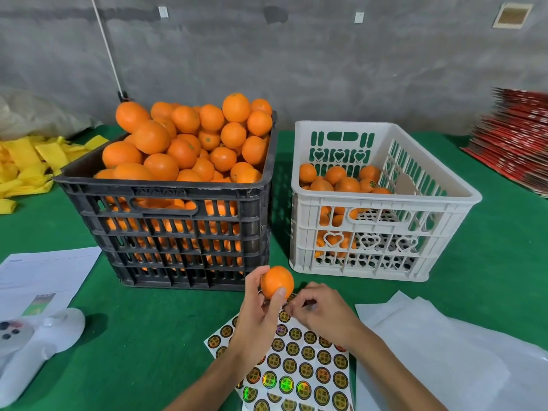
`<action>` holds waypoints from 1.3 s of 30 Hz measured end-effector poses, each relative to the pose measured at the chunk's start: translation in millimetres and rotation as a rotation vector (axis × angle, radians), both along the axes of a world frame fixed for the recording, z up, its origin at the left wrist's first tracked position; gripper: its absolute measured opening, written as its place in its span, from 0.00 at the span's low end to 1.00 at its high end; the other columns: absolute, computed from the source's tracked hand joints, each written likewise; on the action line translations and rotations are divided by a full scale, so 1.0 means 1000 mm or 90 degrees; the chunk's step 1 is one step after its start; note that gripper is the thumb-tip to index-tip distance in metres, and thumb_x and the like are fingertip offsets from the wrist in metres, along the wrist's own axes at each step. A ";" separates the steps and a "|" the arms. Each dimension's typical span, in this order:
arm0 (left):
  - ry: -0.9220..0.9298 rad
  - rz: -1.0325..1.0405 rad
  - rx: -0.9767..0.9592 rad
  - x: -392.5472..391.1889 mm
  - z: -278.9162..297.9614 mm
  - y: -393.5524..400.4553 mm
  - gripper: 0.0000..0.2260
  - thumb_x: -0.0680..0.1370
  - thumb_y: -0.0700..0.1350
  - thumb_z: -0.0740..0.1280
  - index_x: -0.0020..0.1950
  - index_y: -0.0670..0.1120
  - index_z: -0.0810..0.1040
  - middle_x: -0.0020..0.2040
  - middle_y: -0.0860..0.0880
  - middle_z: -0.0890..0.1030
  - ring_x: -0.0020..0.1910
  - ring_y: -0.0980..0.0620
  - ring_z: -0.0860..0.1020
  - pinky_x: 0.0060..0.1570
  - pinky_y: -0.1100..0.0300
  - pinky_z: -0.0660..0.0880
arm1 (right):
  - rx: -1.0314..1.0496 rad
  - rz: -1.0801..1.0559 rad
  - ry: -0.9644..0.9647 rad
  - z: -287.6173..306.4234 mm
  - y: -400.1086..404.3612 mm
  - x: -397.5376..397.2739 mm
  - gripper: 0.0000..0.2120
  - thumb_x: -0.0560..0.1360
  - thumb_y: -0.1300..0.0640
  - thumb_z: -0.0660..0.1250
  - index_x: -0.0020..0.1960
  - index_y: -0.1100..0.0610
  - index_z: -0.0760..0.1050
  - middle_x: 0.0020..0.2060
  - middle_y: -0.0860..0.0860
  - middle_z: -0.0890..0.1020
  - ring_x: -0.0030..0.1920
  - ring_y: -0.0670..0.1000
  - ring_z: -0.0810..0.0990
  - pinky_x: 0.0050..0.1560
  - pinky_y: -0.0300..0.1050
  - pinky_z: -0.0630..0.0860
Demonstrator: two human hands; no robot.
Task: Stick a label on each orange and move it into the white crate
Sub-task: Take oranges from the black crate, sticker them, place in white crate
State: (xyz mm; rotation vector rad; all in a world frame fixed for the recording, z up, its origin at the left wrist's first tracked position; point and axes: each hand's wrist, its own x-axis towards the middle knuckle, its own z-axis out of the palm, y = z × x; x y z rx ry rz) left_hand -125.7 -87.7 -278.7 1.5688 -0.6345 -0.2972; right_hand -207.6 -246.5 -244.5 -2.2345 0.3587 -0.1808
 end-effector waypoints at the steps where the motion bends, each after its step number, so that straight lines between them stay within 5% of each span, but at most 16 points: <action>1: -0.001 0.001 0.000 0.000 0.000 0.000 0.25 0.79 0.65 0.66 0.74 0.64 0.62 0.58 0.67 0.75 0.57 0.52 0.83 0.53 0.59 0.82 | -0.009 0.004 -0.005 -0.001 0.000 0.000 0.04 0.75 0.49 0.76 0.42 0.47 0.86 0.41 0.45 0.79 0.48 0.44 0.78 0.56 0.50 0.76; 6: -0.015 0.003 -0.002 0.000 0.002 -0.001 0.25 0.79 0.66 0.64 0.73 0.63 0.62 0.58 0.69 0.75 0.57 0.53 0.83 0.55 0.61 0.80 | -0.014 0.016 -0.048 -0.002 0.000 0.001 0.04 0.74 0.46 0.76 0.46 0.45 0.86 0.39 0.43 0.79 0.48 0.43 0.77 0.53 0.48 0.76; 11: -0.014 0.008 -0.008 -0.001 0.001 -0.001 0.23 0.80 0.65 0.64 0.73 0.65 0.62 0.58 0.67 0.75 0.58 0.52 0.83 0.53 0.64 0.79 | -0.154 0.067 -0.014 -0.001 -0.002 0.002 0.20 0.73 0.35 0.72 0.60 0.44 0.83 0.38 0.40 0.74 0.46 0.43 0.73 0.59 0.45 0.69; 19: -0.041 -0.008 -0.008 -0.001 -0.003 0.001 0.26 0.82 0.64 0.64 0.76 0.59 0.61 0.62 0.66 0.75 0.61 0.49 0.82 0.60 0.45 0.82 | -0.119 0.056 0.009 0.001 -0.001 -0.011 0.24 0.73 0.38 0.74 0.66 0.46 0.80 0.47 0.42 0.73 0.50 0.41 0.74 0.54 0.37 0.72; 27: -0.053 -0.022 0.011 -0.003 -0.003 0.001 0.24 0.83 0.62 0.63 0.76 0.61 0.60 0.60 0.66 0.76 0.57 0.52 0.85 0.57 0.45 0.83 | -0.121 0.037 0.044 0.005 0.000 -0.012 0.27 0.71 0.35 0.75 0.67 0.45 0.79 0.50 0.41 0.78 0.51 0.41 0.77 0.52 0.39 0.75; 32: -0.047 -0.021 0.013 -0.003 -0.004 0.002 0.23 0.83 0.63 0.62 0.76 0.63 0.60 0.60 0.67 0.76 0.54 0.51 0.87 0.56 0.47 0.83 | -0.015 0.045 0.032 -0.001 -0.002 -0.015 0.22 0.69 0.36 0.75 0.61 0.24 0.73 0.53 0.27 0.82 0.57 0.32 0.79 0.54 0.35 0.75; 36: -0.040 -0.008 -0.002 -0.002 -0.004 0.001 0.22 0.84 0.61 0.63 0.75 0.63 0.61 0.61 0.69 0.75 0.58 0.53 0.85 0.58 0.49 0.83 | 0.187 0.038 0.015 -0.009 -0.006 -0.014 0.19 0.70 0.48 0.80 0.58 0.37 0.83 0.56 0.35 0.84 0.61 0.37 0.80 0.66 0.46 0.75; 39: -0.038 -0.002 -0.002 -0.001 -0.006 0.001 0.22 0.83 0.61 0.63 0.75 0.62 0.61 0.62 0.70 0.74 0.60 0.53 0.84 0.59 0.45 0.82 | 0.213 0.036 0.009 -0.008 -0.007 -0.014 0.16 0.69 0.48 0.80 0.56 0.39 0.85 0.55 0.39 0.86 0.57 0.44 0.84 0.65 0.53 0.78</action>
